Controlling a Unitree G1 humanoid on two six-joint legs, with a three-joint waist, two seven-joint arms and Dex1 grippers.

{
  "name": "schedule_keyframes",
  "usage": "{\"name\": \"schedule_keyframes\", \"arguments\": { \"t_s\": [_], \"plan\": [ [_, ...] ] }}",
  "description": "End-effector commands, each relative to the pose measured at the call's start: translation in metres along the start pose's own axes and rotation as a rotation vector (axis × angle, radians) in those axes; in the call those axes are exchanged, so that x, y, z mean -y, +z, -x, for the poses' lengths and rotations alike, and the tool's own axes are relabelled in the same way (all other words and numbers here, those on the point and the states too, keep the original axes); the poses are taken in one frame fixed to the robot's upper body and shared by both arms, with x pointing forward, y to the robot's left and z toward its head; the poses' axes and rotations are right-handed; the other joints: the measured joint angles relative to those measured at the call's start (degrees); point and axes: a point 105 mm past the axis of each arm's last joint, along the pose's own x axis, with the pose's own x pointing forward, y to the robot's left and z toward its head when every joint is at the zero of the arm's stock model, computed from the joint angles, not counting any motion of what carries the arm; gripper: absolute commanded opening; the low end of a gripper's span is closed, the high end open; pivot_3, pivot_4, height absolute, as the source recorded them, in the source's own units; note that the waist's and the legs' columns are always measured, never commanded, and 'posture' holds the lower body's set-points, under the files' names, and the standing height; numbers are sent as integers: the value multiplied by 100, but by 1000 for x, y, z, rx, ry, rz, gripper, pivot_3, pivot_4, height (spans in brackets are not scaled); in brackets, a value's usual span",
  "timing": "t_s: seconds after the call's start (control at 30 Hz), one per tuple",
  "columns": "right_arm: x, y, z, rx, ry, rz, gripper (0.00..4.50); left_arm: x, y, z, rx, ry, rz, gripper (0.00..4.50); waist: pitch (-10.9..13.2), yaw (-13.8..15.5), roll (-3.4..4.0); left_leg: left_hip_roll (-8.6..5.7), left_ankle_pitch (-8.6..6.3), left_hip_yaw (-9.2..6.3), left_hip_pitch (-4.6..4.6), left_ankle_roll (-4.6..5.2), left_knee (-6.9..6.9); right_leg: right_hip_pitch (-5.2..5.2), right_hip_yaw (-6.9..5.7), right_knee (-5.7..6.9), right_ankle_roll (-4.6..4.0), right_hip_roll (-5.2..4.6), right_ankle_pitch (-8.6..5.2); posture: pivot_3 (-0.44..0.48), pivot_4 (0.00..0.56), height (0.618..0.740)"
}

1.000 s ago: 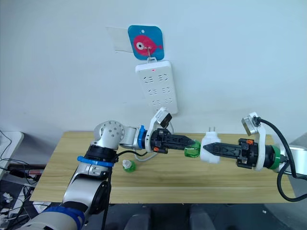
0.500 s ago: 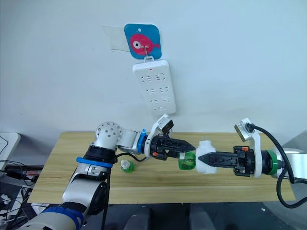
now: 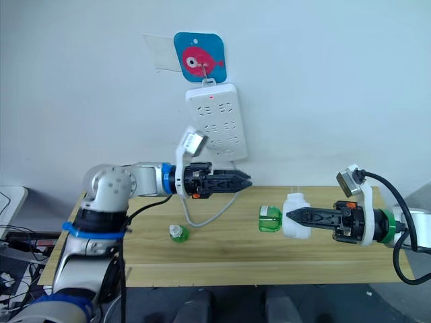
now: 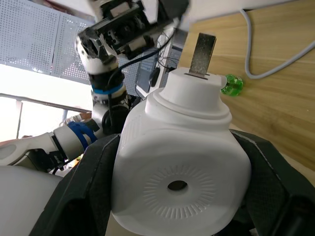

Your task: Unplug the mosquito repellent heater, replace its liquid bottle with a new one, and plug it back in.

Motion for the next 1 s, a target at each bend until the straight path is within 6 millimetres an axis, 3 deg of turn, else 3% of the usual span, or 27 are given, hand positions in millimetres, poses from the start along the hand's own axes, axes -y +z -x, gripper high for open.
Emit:
{"name": "schedule_keyframes", "arguments": {
  "t_s": [0.03, 0.2, 0.33, 0.43, 0.67, 1.0],
  "plan": [
    [-10, 8, 3, 21, 48, 18, 3095, 25, -3, 1, 1, -155, -549, 4489, 1, 61, 1, 0, 0, 2, -1, 0, 0, 0, 2, 0, 0, -1, 0, 158, 205, 740],
    [-14, 13, 0, 22, 81, 31, 3095, 35, -16, 7, 120, -244, -1049, 4489, 2, 229, 0, -5, -2, 8, -6, 4, 9, 0, 6, -4, -1, -5, 1, 149, 206, 740],
    [-17, 13, -1, 21, 105, 35, 3095, 36, -33, 6, 112, -295, -1263, 4489, 2, 297, -1, -8, -15, 8, -7, 27, 12, 1, 8, -4, 0, -5, 2, 151, 203, 740],
    [-18, 10, -4, 10, 116, 41, 3095, 27, -43, -5, 99, -252, -1300, 4489, 2, 344, -1, -9, -15, 7, -7, 29, 12, 1, 8, -3, 1, -5, 4, 149, 200, 740],
    [-22, 8, -11, 9, 140, 63, 3095, 16, -35, -24, 136, -180, -1350, 4489, 1, 344, -1, -9, -15, -2, -8, 31, 13, 1, 3, 1, 5, -4, 7, 144, 186, 740],
    [-19, 7, -16, 22, 135, 63, 3095, 30, -35, -35, 203, -237, -1376, 4489, 0, 343, -2, -9, -14, -2, -7, 30, 13, 1, 2, 4, 6, -5, 9, 140, 180, 740]
  ]
}}
